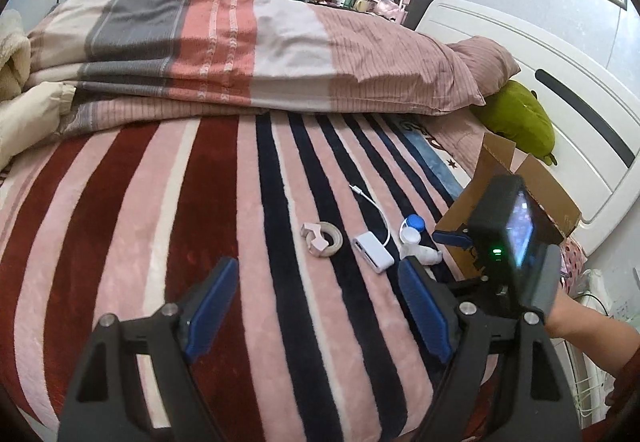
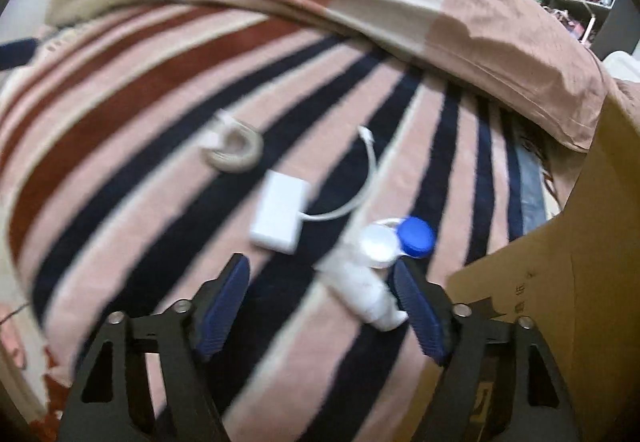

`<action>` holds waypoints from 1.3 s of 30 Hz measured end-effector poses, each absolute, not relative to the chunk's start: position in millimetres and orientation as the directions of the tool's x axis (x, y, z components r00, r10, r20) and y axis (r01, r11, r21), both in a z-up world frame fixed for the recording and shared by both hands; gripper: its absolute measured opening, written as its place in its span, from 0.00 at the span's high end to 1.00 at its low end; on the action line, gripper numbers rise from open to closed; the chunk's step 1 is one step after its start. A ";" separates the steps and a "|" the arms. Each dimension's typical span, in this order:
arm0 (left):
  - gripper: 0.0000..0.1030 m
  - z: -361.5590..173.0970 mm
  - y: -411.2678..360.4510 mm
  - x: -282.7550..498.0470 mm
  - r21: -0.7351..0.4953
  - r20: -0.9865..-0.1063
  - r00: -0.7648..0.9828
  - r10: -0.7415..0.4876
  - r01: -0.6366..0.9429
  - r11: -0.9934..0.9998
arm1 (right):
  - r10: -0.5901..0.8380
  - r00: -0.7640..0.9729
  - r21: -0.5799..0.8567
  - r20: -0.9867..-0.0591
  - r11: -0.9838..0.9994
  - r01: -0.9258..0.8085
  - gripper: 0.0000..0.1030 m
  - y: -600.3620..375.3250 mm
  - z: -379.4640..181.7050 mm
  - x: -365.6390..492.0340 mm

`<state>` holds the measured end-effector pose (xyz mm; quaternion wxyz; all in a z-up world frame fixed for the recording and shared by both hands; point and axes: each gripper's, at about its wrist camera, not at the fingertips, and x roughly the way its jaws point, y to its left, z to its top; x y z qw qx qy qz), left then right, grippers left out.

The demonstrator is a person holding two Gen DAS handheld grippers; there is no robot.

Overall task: Organize rigid objects
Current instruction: 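Grasp the white bottle with the right gripper, then carry the white bottle into the cardboard box and open the right gripper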

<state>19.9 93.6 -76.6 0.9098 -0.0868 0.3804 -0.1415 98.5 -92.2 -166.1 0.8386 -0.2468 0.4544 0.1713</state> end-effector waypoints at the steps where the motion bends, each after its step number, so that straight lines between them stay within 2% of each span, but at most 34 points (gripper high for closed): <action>1: 0.23 -77.0 93.7 19.7 -0.269 -0.667 0.670 -0.326 0.192 0.944 | 0.052 0.525 -0.264 -0.850 0.819 -0.509 0.33 -93.4 -168.3 99.7; 2: 0.23 -77.5 93.5 20.4 -0.271 -0.667 0.669 -0.328 0.192 0.943 | 0.029 0.516 -0.279 -0.856 0.814 -0.509 0.33 -93.8 -173.4 102.6; 4: 0.23 -77.8 91.6 19.5 -0.272 -0.667 0.667 -0.332 0.196 0.942 | -0.013 0.493 -0.301 -0.870 0.806 -0.509 0.44 -94.2 -183.4 107.5; 6: 0.23 -77.5 89.7 19.1 -0.269 -0.667 0.666 -0.333 0.201 0.942 | 0.017 0.466 -0.253 -0.885 0.822 -0.510 0.61 -98.2 -184.2 109.8; 7: 0.23 -77.5 89.1 19.0 -0.268 -0.668 0.666 -0.333 0.202 0.942 | 0.026 0.450 -0.233 -0.893 0.828 -0.510 0.75 -99.8 -183.1 110.1; 9: 0.23 -77.3 88.9 19.6 -0.271 -0.668 0.665 -0.334 0.201 0.942 | 0.056 0.425 -0.194 -0.903 0.831 -0.522 0.80 -100.2 -178.1 105.5; 17: 0.23 -76.7 83.5 18.1 -0.263 -0.679 0.656 -0.329 0.201 0.944 | 0.266 0.302 0.032 -0.915 0.796 -0.604 0.80 -87.8 -166.4 77.4; 21: 0.23 -77.9 81.4 16.8 -0.256 -0.688 0.650 -0.323 0.200 0.946 | 0.260 0.309 0.019 -0.915 0.792 -0.610 0.77 -83.4 -177.2 79.7; 22: 0.23 -78.4 80.5 16.8 -0.255 -0.692 0.646 -0.324 0.201 0.946 | 0.268 0.312 0.025 -0.912 0.793 -0.609 0.80 -83.5 -177.8 80.7; 25: 0.23 -77.9 76.6 17.4 -0.256 -0.696 0.637 -0.333 0.213 0.943 | 0.299 0.343 0.032 -0.891 0.793 -0.609 0.81 -85.6 -170.1 76.4; 36: 0.23 -36.3 20.0 34.7 -0.336 -0.617 0.605 -0.503 0.376 0.864 | 0.526 0.438 0.084 -0.729 0.703 -0.706 0.81 -93.3 -63.7 31.9; 38: 0.28 -27.2 7.2 39.5 -0.331 -0.608 0.607 -0.512 0.392 0.858 | 0.548 0.455 0.092 -0.702 0.702 -0.706 0.81 -100.5 -48.1 29.3; 39: 0.35 -21.7 -2.4 43.8 -0.337 -0.602 0.599 -0.528 0.409 0.848 | 0.558 0.467 0.098 -0.686 0.707 -0.701 0.81 -106.8 -41.5 32.3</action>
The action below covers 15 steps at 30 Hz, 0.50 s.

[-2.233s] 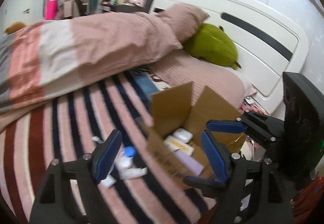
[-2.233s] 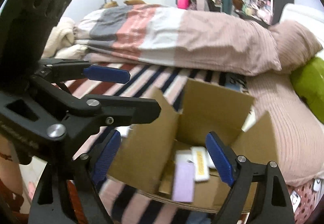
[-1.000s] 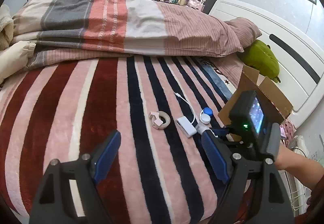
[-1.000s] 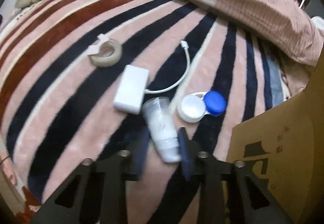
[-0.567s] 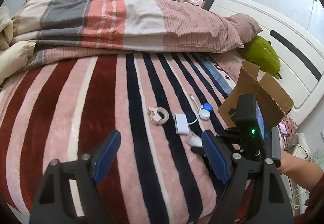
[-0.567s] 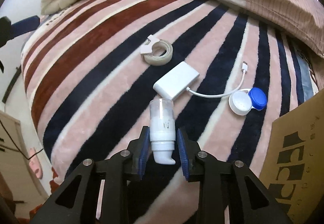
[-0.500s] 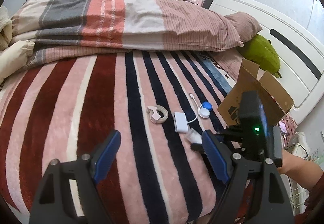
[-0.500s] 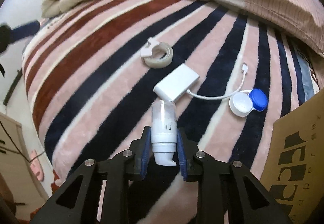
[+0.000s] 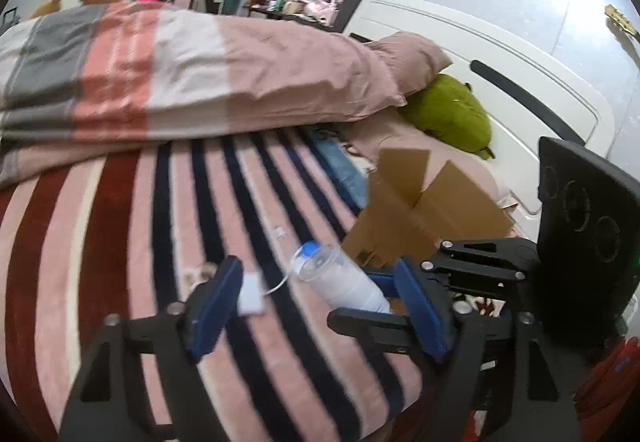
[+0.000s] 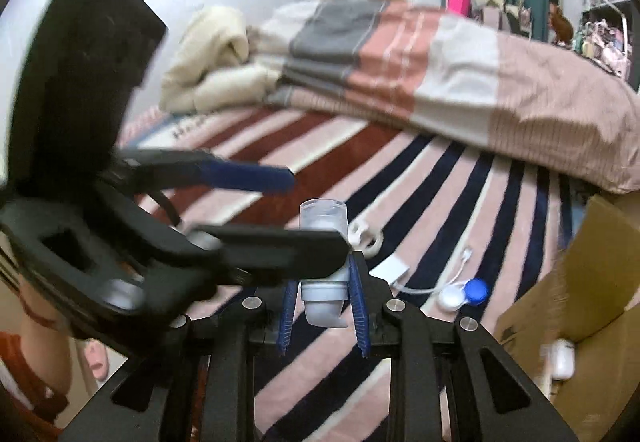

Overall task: Organize rigid objects
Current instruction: 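Carry the white bottle into the cardboard box and open the right gripper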

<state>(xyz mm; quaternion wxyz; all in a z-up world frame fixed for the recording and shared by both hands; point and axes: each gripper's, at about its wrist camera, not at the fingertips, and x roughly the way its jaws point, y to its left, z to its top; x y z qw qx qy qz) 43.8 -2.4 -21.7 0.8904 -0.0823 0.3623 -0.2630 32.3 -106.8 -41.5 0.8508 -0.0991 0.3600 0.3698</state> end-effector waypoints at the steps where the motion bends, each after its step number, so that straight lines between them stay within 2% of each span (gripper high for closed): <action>1: 0.42 -17.9 -9.6 47.3 -0.350 -0.593 0.588 -0.550 0.427 0.834 | 0.564 0.482 0.102 -0.671 0.714 -0.693 0.81 -113.9 -35.6 32.6; 2: 0.48 -14.5 -14.8 49.6 -0.365 -0.582 0.576 -0.574 0.446 0.817 | 0.569 0.494 0.106 -0.658 0.719 -0.687 0.81 -122.0 -30.4 33.8; 3: 0.59 -10.1 -25.1 54.5 -0.386 -0.567 0.553 -0.610 0.476 0.790 | 0.570 0.507 0.111 -0.647 0.728 -0.676 0.81 -131.3 -24.4 33.5; 4: 0.66 -7.3 -32.8 57.7 -0.393 -0.562 0.540 -0.626 0.492 0.777 | 0.568 0.516 0.115 -0.641 0.735 -0.668 0.81 -138.5 -21.3 35.5; 9: 0.66 -0.4 -88.5 77.9 -0.377 -0.582 0.482 -0.654 0.553 0.743 | 0.552 0.564 0.128 -0.615 0.775 -0.619 0.81 -186.2 -12.7 41.5; 15: 0.67 -7.4 -146.8 100.2 -0.399 -0.625 0.392 -0.675 0.582 0.709 | 0.505 0.581 0.179 -0.638 0.831 -0.526 0.81 -246.3 -17.7 56.8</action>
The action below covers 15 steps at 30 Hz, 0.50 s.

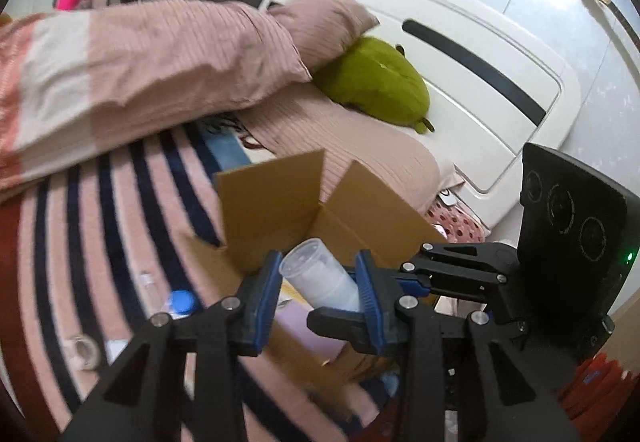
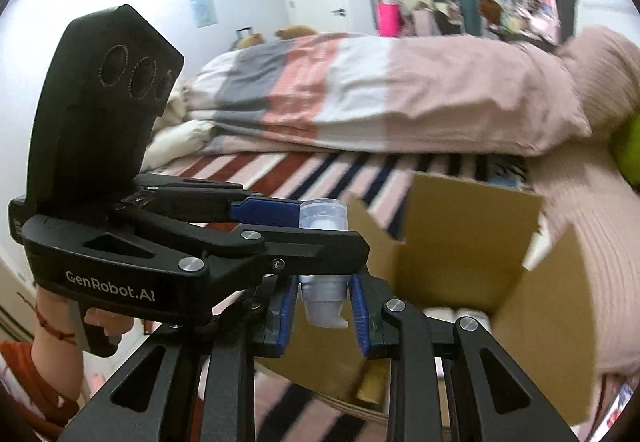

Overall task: Organize rigid objects
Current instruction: 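Carry the white bottle into the cardboard box and open the right gripper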

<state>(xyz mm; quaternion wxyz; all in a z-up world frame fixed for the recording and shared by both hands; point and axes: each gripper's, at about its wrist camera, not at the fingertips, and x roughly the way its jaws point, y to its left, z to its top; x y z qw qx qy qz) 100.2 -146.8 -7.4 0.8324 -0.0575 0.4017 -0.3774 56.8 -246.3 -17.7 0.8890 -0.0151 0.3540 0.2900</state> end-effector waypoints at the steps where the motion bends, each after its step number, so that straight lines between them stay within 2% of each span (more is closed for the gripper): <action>1: 0.67 -9.5 -154.1 102.9 -0.403 -0.633 0.381 -0.674 0.582 0.707 | 0.499 0.581 0.182 -0.644 0.837 -0.516 0.81 -252.3 -17.9 57.3; 10: 0.65 -26.9 -188.6 113.5 -0.382 -0.702 0.334 -0.629 0.569 0.728 | 0.439 0.514 0.225 -0.737 0.877 -0.425 0.80 -292.0 -37.3 74.7; 11: 0.63 -26.2 -187.7 112.3 -0.374 -0.704 0.338 -0.625 0.571 0.731 | 0.430 0.510 0.220 -0.745 0.880 -0.421 0.80 -291.1 -38.0 75.3; 12: 0.55 -25.3 -188.1 111.0 -0.360 -0.704 0.349 -0.619 0.577 0.734 | 0.414 0.508 0.208 -0.756 0.886 -0.414 0.79 -289.5 -38.6 76.0; 13: 0.47 -23.1 -187.6 108.6 -0.342 -0.702 0.364 -0.612 0.582 0.738 | 0.399 0.507 0.192 -0.764 0.891 -0.411 0.71 -287.6 -39.1 75.9; 15: 0.39 -15.8 -181.2 101.9 -0.307 -0.690 0.404 -0.600 0.588 0.749 | 0.382 0.517 0.164 -0.766 0.894 -0.417 0.58 -284.5 -37.0 73.1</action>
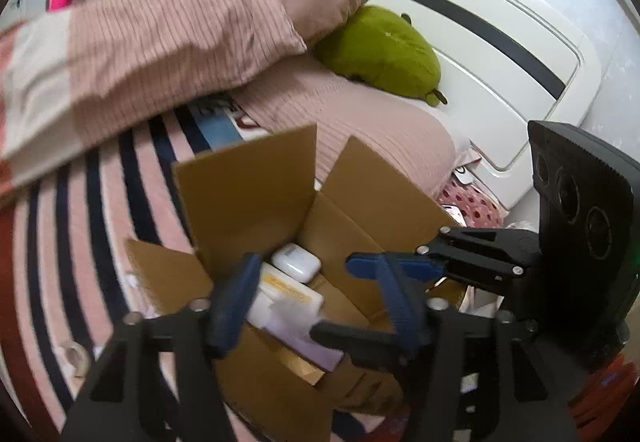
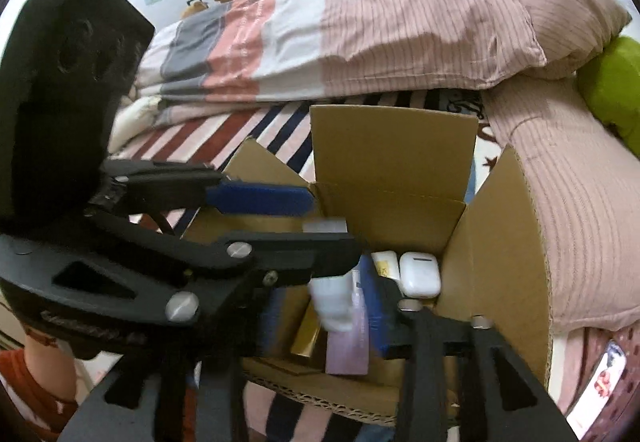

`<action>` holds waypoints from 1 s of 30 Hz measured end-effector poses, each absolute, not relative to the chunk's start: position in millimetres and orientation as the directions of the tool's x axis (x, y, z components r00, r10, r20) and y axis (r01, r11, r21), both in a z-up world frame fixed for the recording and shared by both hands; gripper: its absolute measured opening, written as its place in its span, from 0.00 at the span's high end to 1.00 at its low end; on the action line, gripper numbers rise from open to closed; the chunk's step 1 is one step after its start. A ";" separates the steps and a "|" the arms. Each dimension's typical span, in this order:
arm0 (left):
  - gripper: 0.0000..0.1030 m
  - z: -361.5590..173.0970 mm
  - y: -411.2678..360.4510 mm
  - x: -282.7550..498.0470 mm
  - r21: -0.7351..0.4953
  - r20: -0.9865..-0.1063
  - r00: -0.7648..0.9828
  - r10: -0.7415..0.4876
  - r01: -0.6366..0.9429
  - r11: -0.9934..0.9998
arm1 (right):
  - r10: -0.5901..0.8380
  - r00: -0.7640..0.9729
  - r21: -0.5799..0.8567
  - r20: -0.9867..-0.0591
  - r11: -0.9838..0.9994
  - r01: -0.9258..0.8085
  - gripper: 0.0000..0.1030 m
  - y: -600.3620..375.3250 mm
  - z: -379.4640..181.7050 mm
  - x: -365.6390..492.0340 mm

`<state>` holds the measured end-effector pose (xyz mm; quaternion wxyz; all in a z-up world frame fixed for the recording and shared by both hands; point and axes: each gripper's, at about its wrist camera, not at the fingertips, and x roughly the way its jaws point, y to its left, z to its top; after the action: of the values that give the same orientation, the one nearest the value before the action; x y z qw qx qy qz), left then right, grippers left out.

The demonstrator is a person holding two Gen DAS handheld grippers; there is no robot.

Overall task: Organize rigid objects
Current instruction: 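Carry the white bottle into the cardboard box and open the right gripper, then move the right gripper back over the white USB hub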

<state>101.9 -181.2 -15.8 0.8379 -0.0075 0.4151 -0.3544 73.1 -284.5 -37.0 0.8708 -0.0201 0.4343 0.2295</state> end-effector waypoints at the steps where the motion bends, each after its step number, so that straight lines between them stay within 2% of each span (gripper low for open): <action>1: 0.37 -12.8 -178.0 100.0 -0.303 -0.685 0.414 -0.600 0.587 0.751 | 0.378 0.524 0.151 -0.763 0.893 -0.423 0.55 -283.7 -35.8 71.3; 12: 0.35 12.1 -89.5 74.5 -0.285 -0.620 0.554 -0.555 0.501 0.818 | 0.364 0.553 0.063 -0.749 0.871 -0.488 0.54 -234.9 -13.8 49.0; 14: 0.33 12.8 -66.3 68.4 -0.264 -0.617 0.592 -0.518 0.464 0.846 | 0.373 0.555 0.053 -0.744 0.860 -0.507 0.54 -220.1 -11.2 47.8; 16: 0.26 11.9 -40.8 61.9 -0.226 -0.616 0.645 -0.452 0.404 0.886 | 0.402 0.559 0.043 -0.725 0.837 -0.546 0.54 -200.9 -6.8 41.5; 20: 0.26 5.5 3.4 50.9 -0.207 -0.611 0.692 -0.384 0.328 0.922 | 0.501 0.517 0.062 -0.694 0.757 -0.650 0.54 -157.2 -4.5 28.8; 25: 0.23 -15.8 47.7 39.2 -0.188 -0.629 0.714 -0.308 0.245 0.951 | 0.523 0.433 0.092 -0.734 0.708 -0.700 0.54 -107.6 -32.9 28.2; 30: 0.23 -45.0 76.1 29.8 -0.219 -0.657 0.695 -0.292 0.195 0.956 | 0.499 0.365 0.148 -0.786 0.725 -0.673 0.54 -80.7 -94.6 49.4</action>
<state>29.8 76.1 -45.0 0.9182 -0.0664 0.3673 -0.1326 49.4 -80.7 -94.6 0.8201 -0.0997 0.4357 0.3573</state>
